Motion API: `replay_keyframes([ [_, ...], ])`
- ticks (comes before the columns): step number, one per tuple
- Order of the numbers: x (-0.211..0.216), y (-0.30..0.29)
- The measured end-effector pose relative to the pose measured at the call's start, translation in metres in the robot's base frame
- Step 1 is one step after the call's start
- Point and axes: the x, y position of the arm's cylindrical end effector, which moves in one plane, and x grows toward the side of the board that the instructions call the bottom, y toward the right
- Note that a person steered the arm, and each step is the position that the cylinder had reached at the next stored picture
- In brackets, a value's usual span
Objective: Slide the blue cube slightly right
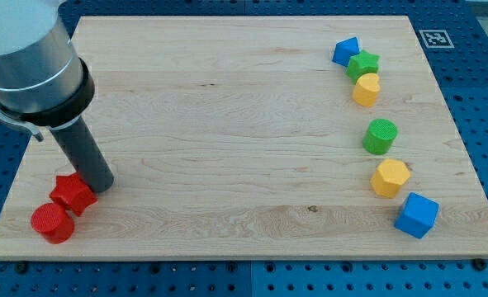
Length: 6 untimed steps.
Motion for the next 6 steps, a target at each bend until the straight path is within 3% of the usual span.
replay_keyframes([
  [1,-0.011,0.005],
  [3,-0.04,0.086],
  [6,-0.008,0.098],
])
